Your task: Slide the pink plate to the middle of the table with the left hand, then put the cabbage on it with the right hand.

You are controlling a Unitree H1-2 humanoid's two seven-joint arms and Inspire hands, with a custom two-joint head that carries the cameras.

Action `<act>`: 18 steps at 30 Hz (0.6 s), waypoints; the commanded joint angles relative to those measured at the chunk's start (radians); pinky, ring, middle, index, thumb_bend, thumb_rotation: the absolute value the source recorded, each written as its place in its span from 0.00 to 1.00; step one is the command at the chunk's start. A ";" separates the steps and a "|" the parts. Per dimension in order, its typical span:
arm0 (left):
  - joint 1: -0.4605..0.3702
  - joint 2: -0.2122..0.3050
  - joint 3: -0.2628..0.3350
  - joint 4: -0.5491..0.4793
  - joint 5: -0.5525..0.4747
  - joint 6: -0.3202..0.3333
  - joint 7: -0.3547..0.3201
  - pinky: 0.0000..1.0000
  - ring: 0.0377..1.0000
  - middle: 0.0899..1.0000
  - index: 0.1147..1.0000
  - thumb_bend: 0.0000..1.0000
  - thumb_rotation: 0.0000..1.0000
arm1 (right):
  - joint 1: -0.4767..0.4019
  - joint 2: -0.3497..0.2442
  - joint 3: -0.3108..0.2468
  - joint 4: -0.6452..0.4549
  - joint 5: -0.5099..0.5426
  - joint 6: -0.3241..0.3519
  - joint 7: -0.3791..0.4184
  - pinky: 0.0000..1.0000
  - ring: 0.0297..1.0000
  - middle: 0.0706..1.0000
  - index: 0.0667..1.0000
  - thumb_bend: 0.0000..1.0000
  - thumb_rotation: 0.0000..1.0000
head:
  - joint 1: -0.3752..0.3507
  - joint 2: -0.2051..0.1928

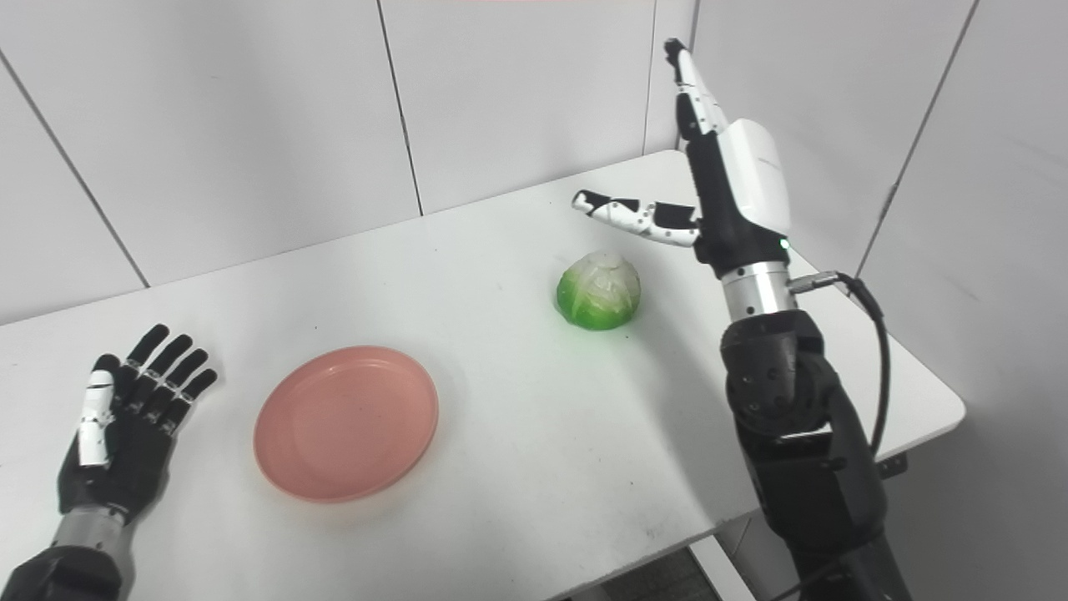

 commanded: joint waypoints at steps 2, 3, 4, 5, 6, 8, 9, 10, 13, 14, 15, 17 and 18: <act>0.054 0.011 0.005 0.065 0.005 0.018 -0.004 0.78 0.79 0.79 0.77 0.52 0.78 | -0.016 -0.040 -0.004 0.012 0.003 0.038 0.028 0.85 0.95 0.99 1.00 1.00 0.57 | 0.002 0.002; 0.054 0.012 0.005 0.067 0.006 0.017 -0.004 0.78 0.79 0.79 0.76 0.53 0.78 | -0.014 -0.046 0.000 0.018 0.002 0.046 0.036 0.85 0.95 0.99 1.00 1.00 0.57 | 0.002 0.002; 0.054 0.014 0.006 0.070 0.006 0.016 -0.006 0.78 0.79 0.78 0.76 0.53 0.77 | -0.012 -0.054 0.006 0.026 0.009 0.062 0.057 0.86 0.96 0.99 1.00 1.00 0.57 | 0.001 0.004; 0.053 0.014 0.006 0.072 0.006 0.015 -0.007 0.78 0.79 0.78 0.76 0.53 0.77 | -0.012 -0.059 0.009 0.030 0.014 0.072 0.071 0.88 0.97 1.00 1.00 1.00 0.57 | 0.001 0.004; 0.053 0.016 0.006 0.074 0.005 0.015 -0.010 0.78 0.79 0.78 0.76 0.53 0.77 | -0.010 -0.072 0.018 0.040 0.012 0.079 0.089 0.88 0.97 1.00 1.00 1.00 0.57 | 0.001 0.009; 0.052 0.019 0.006 0.079 0.006 0.013 -0.015 0.78 0.79 0.78 0.76 0.53 0.77 | -0.008 -0.088 0.032 0.064 0.011 0.083 0.111 0.88 0.97 1.00 1.00 1.00 0.59 | 0.002 0.012; 0.051 0.020 0.007 0.083 0.006 0.011 -0.017 0.78 0.79 0.78 0.76 0.53 0.78 | -0.008 -0.093 0.038 0.076 0.012 0.082 0.117 0.88 0.97 1.00 1.00 1.00 0.59 | 0.002 0.012; 0.050 0.022 0.007 0.087 0.007 0.007 -0.019 0.78 0.80 0.78 0.76 0.53 0.78 | -0.010 -0.096 0.042 0.093 0.021 0.084 0.126 0.88 0.97 1.00 1.00 1.00 0.60 | 0.002 0.013; 0.050 0.023 0.009 0.090 0.009 0.006 -0.018 0.78 0.80 0.79 0.76 0.53 0.78 | -0.014 -0.107 0.059 0.133 0.020 0.107 0.151 0.73 0.90 1.00 1.00 1.00 0.62 | 0.003 0.016; 0.051 0.023 0.009 0.090 0.009 0.008 -0.017 0.78 0.80 0.79 0.76 0.53 0.77 | -0.014 -0.108 0.063 0.139 0.015 0.112 0.154 0.72 0.90 1.00 1.00 1.00 0.63 | 0.002 0.017; 0.048 0.026 0.008 0.102 0.009 -0.001 -0.027 0.78 0.80 0.79 0.76 0.53 0.77 | -0.015 -0.109 0.066 0.155 0.022 0.111 0.158 0.71 0.89 1.00 1.00 1.00 0.63 | 0.002 0.019; 0.043 0.031 0.007 0.121 0.009 -0.014 -0.042 0.79 0.80 0.79 0.77 0.53 0.78 | -0.018 -0.110 0.068 0.178 0.043 0.107 0.165 0.75 0.91 1.00 1.00 1.00 0.62 | 0.002 0.020; 0.041 0.032 0.006 0.128 0.010 -0.019 -0.047 0.79 0.80 0.79 0.77 0.54 0.79 | -0.019 -0.110 0.067 0.187 0.053 0.106 0.168 0.77 0.92 1.00 1.00 1.00 0.61 | 0.002 0.020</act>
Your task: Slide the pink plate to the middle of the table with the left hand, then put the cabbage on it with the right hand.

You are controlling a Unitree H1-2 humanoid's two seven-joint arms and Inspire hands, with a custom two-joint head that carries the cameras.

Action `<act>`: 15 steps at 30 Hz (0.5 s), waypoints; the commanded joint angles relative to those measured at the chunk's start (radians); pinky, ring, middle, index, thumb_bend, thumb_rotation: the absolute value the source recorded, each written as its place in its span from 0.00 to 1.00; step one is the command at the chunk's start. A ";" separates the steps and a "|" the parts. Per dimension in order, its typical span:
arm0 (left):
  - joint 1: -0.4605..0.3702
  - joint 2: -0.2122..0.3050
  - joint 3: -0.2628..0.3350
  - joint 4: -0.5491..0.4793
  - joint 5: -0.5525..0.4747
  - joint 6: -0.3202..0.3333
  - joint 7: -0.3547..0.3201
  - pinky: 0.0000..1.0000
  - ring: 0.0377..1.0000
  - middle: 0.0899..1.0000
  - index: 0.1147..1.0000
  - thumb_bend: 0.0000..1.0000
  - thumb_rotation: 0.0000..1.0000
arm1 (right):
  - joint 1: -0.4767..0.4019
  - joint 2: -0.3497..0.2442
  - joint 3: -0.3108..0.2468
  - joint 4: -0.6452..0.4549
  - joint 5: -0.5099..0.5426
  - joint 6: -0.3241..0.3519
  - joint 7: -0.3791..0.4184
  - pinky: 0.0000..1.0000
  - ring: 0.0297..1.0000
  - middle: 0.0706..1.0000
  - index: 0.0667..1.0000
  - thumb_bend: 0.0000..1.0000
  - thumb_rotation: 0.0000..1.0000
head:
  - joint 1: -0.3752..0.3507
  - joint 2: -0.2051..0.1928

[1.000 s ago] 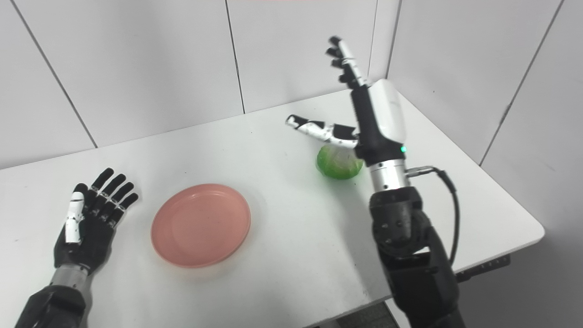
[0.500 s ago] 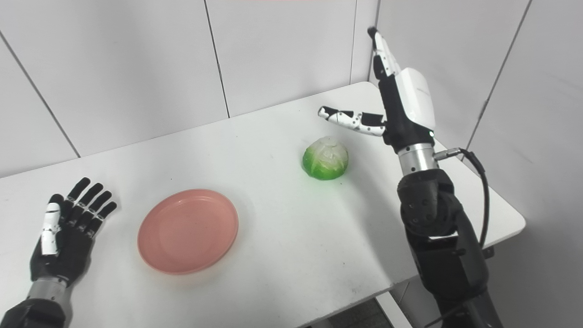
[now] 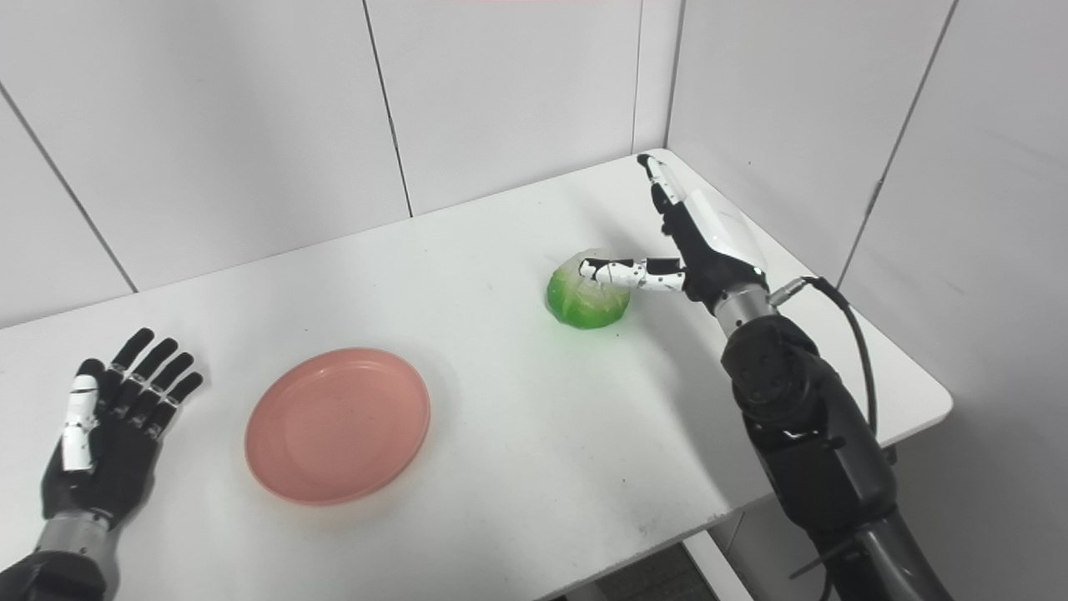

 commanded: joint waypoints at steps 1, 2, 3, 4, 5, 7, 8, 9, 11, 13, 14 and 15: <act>0.065 0.012 0.003 0.076 0.010 -0.004 -0.014 0.79 0.80 0.79 0.77 0.54 0.79 | -0.039 -0.030 -0.003 -0.003 0.021 -0.002 -0.003 0.78 0.93 1.00 1.00 1.00 0.60 | 0.001 0.000; 0.064 0.012 0.003 0.078 0.010 -0.005 -0.016 0.79 0.80 0.79 0.77 0.54 0.78 | -0.039 -0.032 -0.002 0.002 0.025 -0.004 -0.002 0.80 0.94 1.00 1.00 1.00 0.60 | 0.001 0.000; 0.064 0.013 0.004 0.081 0.010 -0.007 -0.015 0.79 0.80 0.79 0.77 0.54 0.78 | -0.044 -0.039 0.006 0.021 0.018 -0.011 -0.005 0.80 0.94 1.00 1.00 1.00 0.60 | 0.003 0.002; 0.064 0.014 0.004 0.083 0.011 -0.008 -0.015 0.79 0.80 0.79 0.77 0.54 0.78 | -0.048 -0.044 0.013 0.040 0.010 -0.018 -0.010 0.80 0.94 1.00 1.00 1.00 0.61 | 0.003 0.002; 0.063 0.014 0.004 0.086 0.011 -0.010 -0.015 0.79 0.80 0.79 0.77 0.54 0.78 | -0.054 -0.050 0.021 0.059 0.004 -0.022 -0.013 0.80 0.93 1.00 1.00 1.00 0.62 | 0.003 0.002; 0.064 0.016 0.006 0.090 0.009 -0.012 -0.018 0.79 0.80 0.79 0.77 0.54 0.77 | -0.063 -0.058 0.032 0.086 0.007 -0.024 -0.015 0.82 0.94 1.00 1.00 1.00 0.63 | 0.004 0.004; 0.064 0.017 0.006 0.091 0.008 -0.012 -0.019 0.79 0.80 0.79 0.77 0.54 0.77 | -0.067 -0.061 0.035 0.097 0.014 -0.025 -0.014 0.84 0.95 1.00 1.00 1.00 0.63 | 0.005 0.006; 0.064 0.018 0.006 0.092 0.009 -0.013 -0.019 0.79 0.80 0.79 0.77 0.54 0.77 | -0.071 -0.064 0.037 0.107 0.022 -0.026 -0.012 0.86 0.96 1.00 1.00 1.00 0.62 | 0.005 0.006; 0.065 0.020 0.005 0.094 0.011 -0.017 -0.022 0.79 0.80 0.79 0.77 0.54 0.77 | -0.080 -0.068 0.040 0.126 0.037 -0.031 -0.007 0.89 0.99 1.00 1.00 1.00 0.62 | 0.006 0.007; 0.066 0.022 0.004 0.095 0.012 -0.019 -0.024 0.79 0.80 0.79 0.77 0.54 0.78 | -0.088 -0.072 0.042 0.146 0.052 -0.041 -0.007 0.90 1.00 1.00 1.00 1.00 0.61 | 0.008 0.009; 0.066 0.022 0.004 0.097 0.010 -0.020 -0.026 0.79 0.80 0.79 0.77 0.54 0.77 | -0.091 -0.075 0.046 0.157 0.055 -0.047 -0.010 0.91 1.00 1.00 1.00 1.00 0.61 | 0.010 0.009; 0.067 0.022 0.004 0.099 0.010 -0.020 -0.027 0.79 0.80 0.79 0.77 0.54 0.77 | -0.094 -0.078 0.049 0.168 0.058 -0.052 -0.012 0.91 1.00 1.00 1.00 1.00 0.60 | 0.010 0.009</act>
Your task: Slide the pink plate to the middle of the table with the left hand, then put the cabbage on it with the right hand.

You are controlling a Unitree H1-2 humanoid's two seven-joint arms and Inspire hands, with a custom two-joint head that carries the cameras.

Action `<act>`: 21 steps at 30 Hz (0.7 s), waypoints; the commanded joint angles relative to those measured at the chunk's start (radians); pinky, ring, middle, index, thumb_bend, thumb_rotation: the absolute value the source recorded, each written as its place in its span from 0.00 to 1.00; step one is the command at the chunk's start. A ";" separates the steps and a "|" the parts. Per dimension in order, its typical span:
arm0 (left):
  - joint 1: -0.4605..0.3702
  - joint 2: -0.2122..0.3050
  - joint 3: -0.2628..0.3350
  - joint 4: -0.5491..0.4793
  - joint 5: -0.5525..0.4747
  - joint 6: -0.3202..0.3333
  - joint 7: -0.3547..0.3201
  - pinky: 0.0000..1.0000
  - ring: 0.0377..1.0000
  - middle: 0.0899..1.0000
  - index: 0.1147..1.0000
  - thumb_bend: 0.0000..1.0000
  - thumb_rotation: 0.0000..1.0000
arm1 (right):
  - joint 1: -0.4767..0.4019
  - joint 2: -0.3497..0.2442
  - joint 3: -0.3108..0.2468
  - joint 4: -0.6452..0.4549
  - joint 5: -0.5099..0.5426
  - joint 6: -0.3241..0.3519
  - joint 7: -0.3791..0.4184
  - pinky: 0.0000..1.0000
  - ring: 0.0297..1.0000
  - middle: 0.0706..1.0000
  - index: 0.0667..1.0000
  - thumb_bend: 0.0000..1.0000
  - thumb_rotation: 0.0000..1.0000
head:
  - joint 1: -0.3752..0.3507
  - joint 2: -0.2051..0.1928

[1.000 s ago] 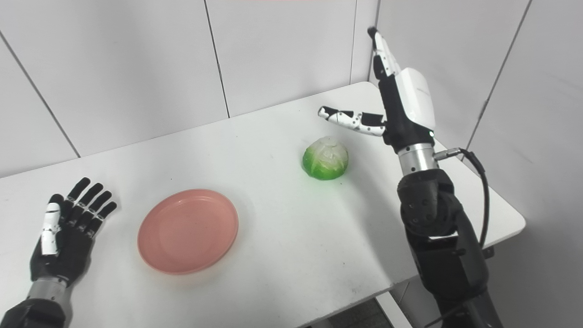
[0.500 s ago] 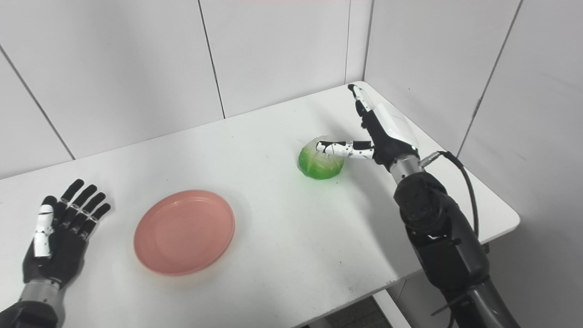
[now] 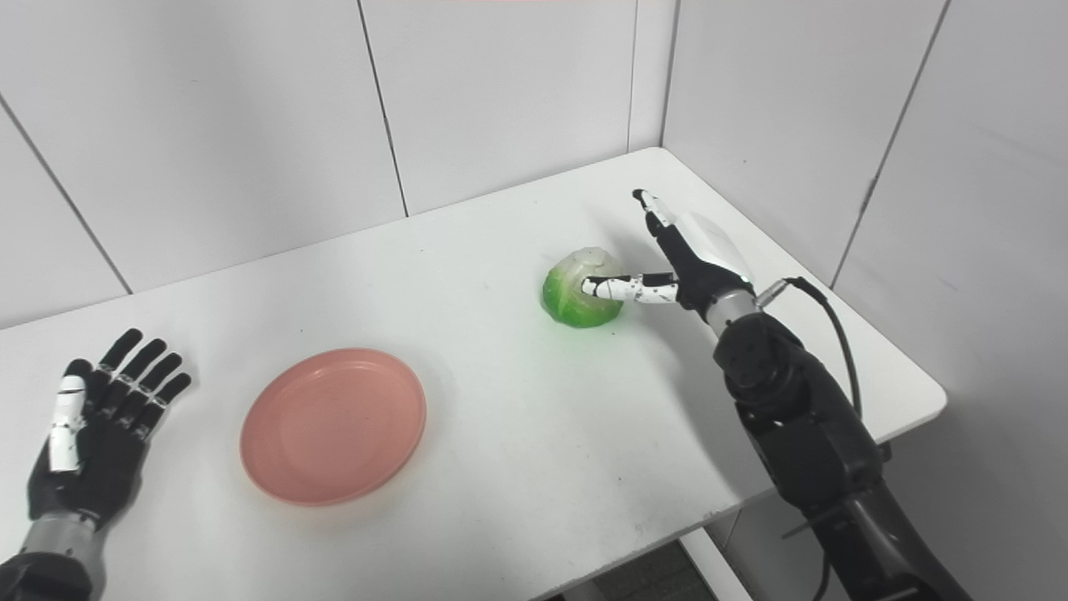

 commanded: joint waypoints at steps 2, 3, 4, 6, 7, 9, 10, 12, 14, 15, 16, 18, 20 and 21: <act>0.077 0.007 0.002 0.077 0.010 -0.004 -0.016 0.79 0.81 0.80 0.77 0.54 0.78 | -0.052 -0.043 0.002 0.018 0.015 -0.061 -0.020 0.91 1.00 1.00 1.00 1.00 0.60 | 0.002 0.002; 0.078 0.007 0.001 0.080 0.013 -0.007 -0.016 0.79 0.81 0.80 0.77 0.54 0.78 | -0.056 -0.045 0.005 0.030 0.018 -0.063 -0.022 0.90 1.00 1.00 1.00 1.00 0.60 | 0.004 0.003; 0.079 0.008 0.001 0.082 0.014 -0.009 -0.016 0.79 0.81 0.80 0.77 0.54 0.78 | -0.061 -0.047 0.008 0.039 0.019 -0.060 -0.021 0.90 1.00 1.00 1.00 1.00 0.59 | 0.005 0.005; 0.082 0.009 0.000 0.077 0.014 -0.006 -0.016 0.78 0.80 0.79 0.77 0.53 0.78 | -0.072 -0.052 0.017 0.057 0.019 -0.059 -0.021 0.90 1.00 1.00 1.00 1.00 0.59 | 0.007 0.007; 0.083 0.009 0.000 0.076 0.012 -0.004 -0.018 0.78 0.80 0.79 0.77 0.53 0.78 | -0.078 -0.054 0.020 0.070 0.024 -0.064 -0.021 0.90 1.00 1.00 1.00 1.00 0.59 | 0.007 0.007; 0.086 0.010 0.001 0.072 0.009 0.001 -0.020 0.78 0.80 0.79 0.77 0.53 0.77 | -0.087 -0.058 0.027 0.089 0.034 -0.066 -0.017 0.91 1.00 1.00 1.00 1.00 0.58 | 0.010 0.008; 0.086 0.009 0.001 0.072 0.007 0.002 -0.021 0.78 0.80 0.79 0.77 0.53 0.77 | -0.091 -0.060 0.031 0.097 0.038 -0.067 -0.016 0.91 1.00 1.00 1.00 1.00 0.57 | 0.010 0.008; 0.088 0.011 0.000 0.073 0.010 -0.001 -0.020 0.77 0.80 0.79 0.77 0.52 0.77 | -0.099 -0.061 0.037 0.108 0.051 -0.066 -0.007 0.92 1.00 1.00 1.00 1.00 0.57 | 0.014 0.012; 0.089 0.012 -0.001 0.076 0.013 -0.005 -0.021 0.77 0.80 0.79 0.77 0.52 0.78 | -0.109 -0.063 0.045 0.124 0.060 -0.073 -0.005 0.93 1.00 1.00 1.00 1.00 0.57 | 0.016 0.014; 0.089 0.012 -0.001 0.077 0.013 -0.007 -0.021 0.77 0.80 0.79 0.77 0.52 0.78 | -0.113 -0.064 0.050 0.133 0.061 -0.079 -0.006 0.93 1.00 1.00 1.00 1.00 0.57 | 0.016 0.014; 0.089 0.011 -0.001 0.078 0.013 -0.008 -0.021 0.76 0.80 0.79 0.77 0.52 0.78 | -0.120 -0.066 0.057 0.143 0.062 -0.081 -0.004 0.93 1.00 1.00 1.00 1.00 0.57 | 0.016 0.014; 0.090 0.011 -0.003 0.079 0.015 -0.010 -0.021 0.76 0.80 0.79 0.77 0.52 0.78 | -0.132 -0.068 0.074 0.155 0.057 -0.060 0.010 0.93 1.00 1.00 1.00 1.00 0.58 | 0.022 0.015; 0.090 0.011 -0.005 0.082 0.016 -0.015 -0.024 0.76 0.80 0.80 0.78 0.52 0.78 | -0.143 -0.069 0.088 0.174 0.056 -0.053 0.018 0.91 1.00 1.00 1.00 1.00 0.60 | 0.023 0.016; 0.091 0.010 -0.004 0.081 0.016 -0.013 -0.023 0.76 0.80 0.80 0.78 0.52 0.78 | -0.148 -0.069 0.095 0.185 0.058 -0.057 0.019 0.91 1.00 1.00 1.00 1.00 0.60 | 0.027 0.019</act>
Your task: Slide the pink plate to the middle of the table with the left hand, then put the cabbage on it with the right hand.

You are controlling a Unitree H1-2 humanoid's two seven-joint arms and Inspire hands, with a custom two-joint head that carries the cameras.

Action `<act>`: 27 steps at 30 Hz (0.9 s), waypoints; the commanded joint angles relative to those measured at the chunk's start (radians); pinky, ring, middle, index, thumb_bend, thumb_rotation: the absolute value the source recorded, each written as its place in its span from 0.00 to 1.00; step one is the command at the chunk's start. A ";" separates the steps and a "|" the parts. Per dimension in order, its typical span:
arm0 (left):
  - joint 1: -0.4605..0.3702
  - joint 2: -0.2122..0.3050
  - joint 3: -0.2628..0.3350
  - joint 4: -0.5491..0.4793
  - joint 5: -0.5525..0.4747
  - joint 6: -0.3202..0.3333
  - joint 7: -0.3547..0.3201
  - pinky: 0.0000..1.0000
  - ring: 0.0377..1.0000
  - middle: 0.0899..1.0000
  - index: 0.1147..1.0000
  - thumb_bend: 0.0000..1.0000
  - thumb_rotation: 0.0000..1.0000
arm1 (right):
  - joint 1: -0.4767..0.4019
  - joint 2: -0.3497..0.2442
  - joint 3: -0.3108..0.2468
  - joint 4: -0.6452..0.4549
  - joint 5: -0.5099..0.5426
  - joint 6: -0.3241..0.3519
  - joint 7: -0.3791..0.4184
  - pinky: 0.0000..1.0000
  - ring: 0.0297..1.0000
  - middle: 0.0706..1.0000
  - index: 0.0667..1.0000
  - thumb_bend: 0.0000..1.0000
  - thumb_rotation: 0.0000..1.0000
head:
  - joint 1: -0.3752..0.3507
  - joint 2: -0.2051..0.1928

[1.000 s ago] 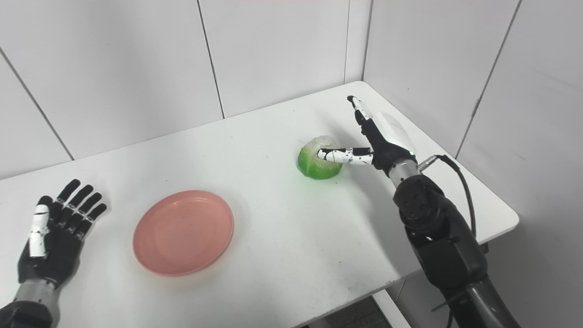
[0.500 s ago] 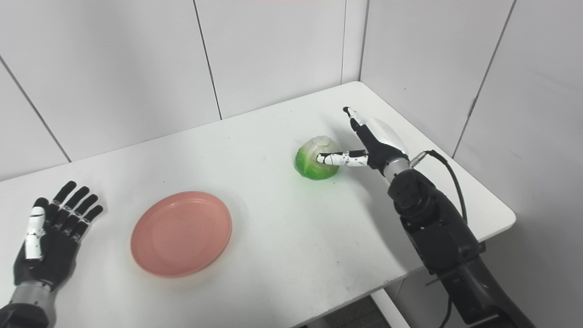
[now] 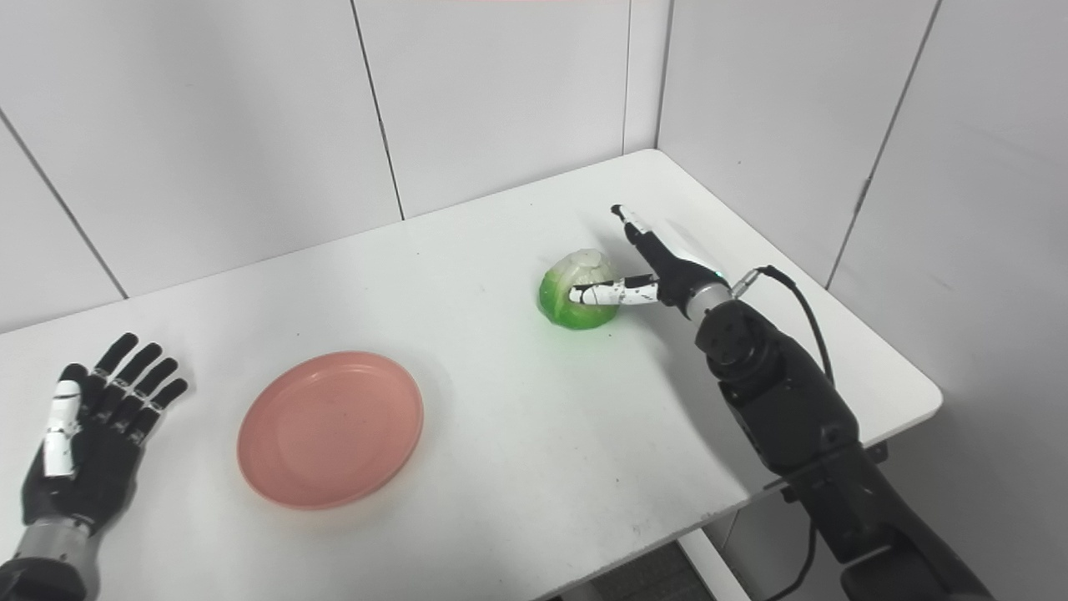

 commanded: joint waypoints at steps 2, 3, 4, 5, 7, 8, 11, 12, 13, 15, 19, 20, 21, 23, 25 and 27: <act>0.095 0.000 -0.002 0.067 0.014 -0.001 -0.011 0.75 0.79 0.79 0.78 0.53 0.77 | -0.068 -0.028 0.008 0.013 0.003 -0.024 -0.002 0.91 1.00 1.00 1.00 1.00 0.61 | 0.002 0.002; 0.096 -0.001 -0.002 0.064 0.015 0.000 -0.009 0.75 0.79 0.79 0.77 0.53 0.77 | -0.072 -0.027 0.011 0.018 0.005 -0.025 -0.002 0.90 1.00 1.00 1.00 1.00 0.61 | 0.005 0.003; 0.097 -0.002 -0.003 0.060 0.016 0.001 -0.008 0.75 0.79 0.79 0.77 0.53 0.77 | -0.077 -0.024 0.016 0.020 0.008 -0.019 0.001 0.90 1.00 1.00 1.00 1.00 0.61 | 0.007 0.004; 0.098 -0.002 -0.004 0.057 0.016 0.001 -0.007 0.75 0.79 0.79 0.77 0.53 0.77 | -0.080 -0.023 0.019 0.020 0.011 -0.015 0.003 0.89 0.99 1.00 1.00 1.00 0.61 | 0.007 0.004; 0.098 -0.003 -0.005 0.058 0.016 0.000 -0.008 0.75 0.79 0.79 0.77 0.53 0.77 | -0.089 -0.024 0.030 0.027 0.014 -0.015 0.011 0.90 0.99 1.00 1.00 1.00 0.61 | 0.007 0.004; 0.098 -0.003 -0.004 0.059 0.014 0.002 -0.009 0.75 0.79 0.79 0.78 0.53 0.76 | -0.093 -0.026 0.035 0.029 0.014 -0.013 0.016 0.90 0.99 1.00 1.00 1.00 0.61 | 0.007 0.004; 0.097 -0.003 -0.003 0.063 0.008 0.003 -0.020 0.76 0.80 0.80 0.78 0.54 0.76 | -0.101 -0.029 0.047 0.036 0.010 -0.007 0.026 0.94 1.00 1.00 1.00 1.00 0.62 | 0.012 0.008; 0.098 -0.003 -0.004 0.059 0.007 0.006 -0.020 0.76 0.80 0.80 0.79 0.54 0.76 | -0.105 -0.030 0.052 0.041 0.010 -0.009 0.028 0.94 1.00 1.00 1.00 1.00 0.62 | 0.016 0.012; 0.099 -0.003 -0.004 0.055 0.006 0.008 -0.020 0.76 0.80 0.80 0.79 0.53 0.76 | -0.107 -0.030 0.054 0.045 0.009 -0.011 0.029 0.94 1.00 1.00 1.00 1.00 0.61 | 0.016 0.012; 0.101 -0.005 -0.005 0.050 0.009 0.005 -0.019 0.75 0.80 0.80 0.79 0.53 0.77 | -0.115 -0.032 0.066 0.060 -0.001 -0.011 0.028 0.95 1.00 1.00 1.00 1.00 0.61 | 0.021 0.013; 0.109 -0.007 -0.010 0.028 0.012 0.012 -0.013 0.76 0.80 0.80 0.78 0.53 0.77 | -0.135 -0.033 0.090 0.100 -0.026 -0.015 0.016 0.93 1.00 1.00 1.00 1.00 0.62 | 0.026 0.016; 0.111 -0.007 -0.010 0.022 0.012 0.015 -0.011 0.76 0.79 0.79 0.78 0.53 0.77 | -0.138 -0.033 0.092 0.106 -0.029 -0.018 0.013 0.93 1.00 1.00 1.00 1.00 0.62 | 0.027 0.018; 0.113 -0.008 -0.010 0.017 0.011 0.017 -0.010 0.76 0.79 0.79 0.78 0.53 0.77 | -0.143 -0.032 0.093 0.117 -0.028 -0.023 0.011 0.93 1.00 1.00 1.00 1.00 0.62 | 0.029 0.019; 0.116 -0.009 -0.011 0.007 0.008 0.023 -0.010 0.76 0.79 0.79 0.77 0.53 0.78 | -0.151 -0.030 0.095 0.137 -0.029 -0.032 0.006 0.92 1.00 1.00 1.00 1.00 0.61 | 0.030 0.020; 0.117 -0.009 -0.012 0.004 0.009 0.023 -0.010 0.77 0.80 0.79 0.78 0.53 0.79 | -0.158 -0.026 0.091 0.151 -0.011 -0.041 0.012 0.91 1.00 1.00 1.00 1.00 0.59 | 0.032 0.021; 0.117 -0.009 -0.012 0.004 0.008 0.025 -0.010 0.77 0.80 0.80 0.79 0.52 0.80 | -0.162 -0.023 0.086 0.158 0.009 -0.042 0.023 0.89 0.98 1.00 1.00 1.00 0.55 | 0.034 0.023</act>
